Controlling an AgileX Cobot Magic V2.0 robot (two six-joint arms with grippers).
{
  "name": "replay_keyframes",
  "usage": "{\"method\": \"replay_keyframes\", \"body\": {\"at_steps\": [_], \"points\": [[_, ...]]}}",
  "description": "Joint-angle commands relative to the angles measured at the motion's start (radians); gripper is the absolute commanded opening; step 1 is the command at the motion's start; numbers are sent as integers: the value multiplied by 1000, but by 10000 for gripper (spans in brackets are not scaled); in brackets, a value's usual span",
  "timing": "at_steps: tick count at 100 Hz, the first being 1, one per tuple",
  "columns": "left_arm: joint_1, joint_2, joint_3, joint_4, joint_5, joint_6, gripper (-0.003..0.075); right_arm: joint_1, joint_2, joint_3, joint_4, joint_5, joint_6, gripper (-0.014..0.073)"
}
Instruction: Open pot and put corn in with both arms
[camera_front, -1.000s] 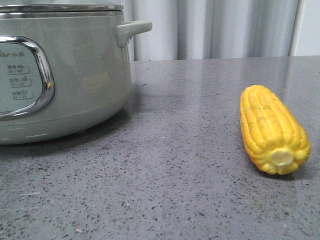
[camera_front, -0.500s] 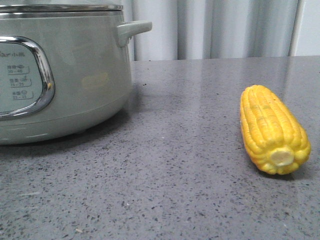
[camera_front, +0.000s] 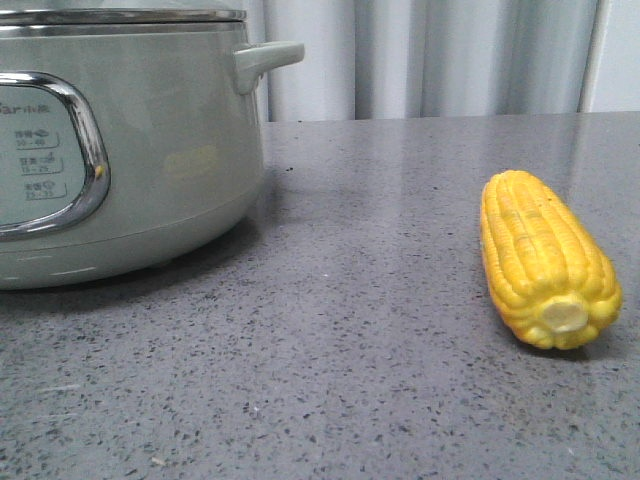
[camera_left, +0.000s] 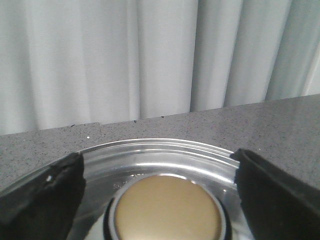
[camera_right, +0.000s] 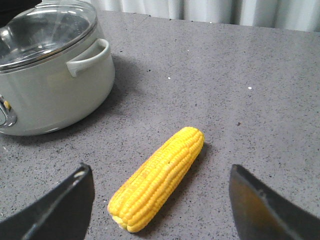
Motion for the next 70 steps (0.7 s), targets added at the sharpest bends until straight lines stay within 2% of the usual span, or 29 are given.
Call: {"method": "replay_keyframes", "body": {"at_steps": [1, 14, 22, 29, 70], "points": [[-3, -12, -26, -2, -55, 5, 542, 0, 16, -34, 17, -68, -8, 468], [-3, -12, -26, -40, -73, 5, 542, 0, 16, -34, 17, -72, -8, 468], [-3, -12, -26, -130, -125, 5, 542, 0, 16, -34, 17, -87, -8, 468], [-3, -16, -28, -145, -165, 5, 542, 0, 16, -34, 17, -109, -8, 468], [-3, 15, -37, -145, -44, 7, 549, 0, 24, -34, 11, -191, -8, 468]]}}
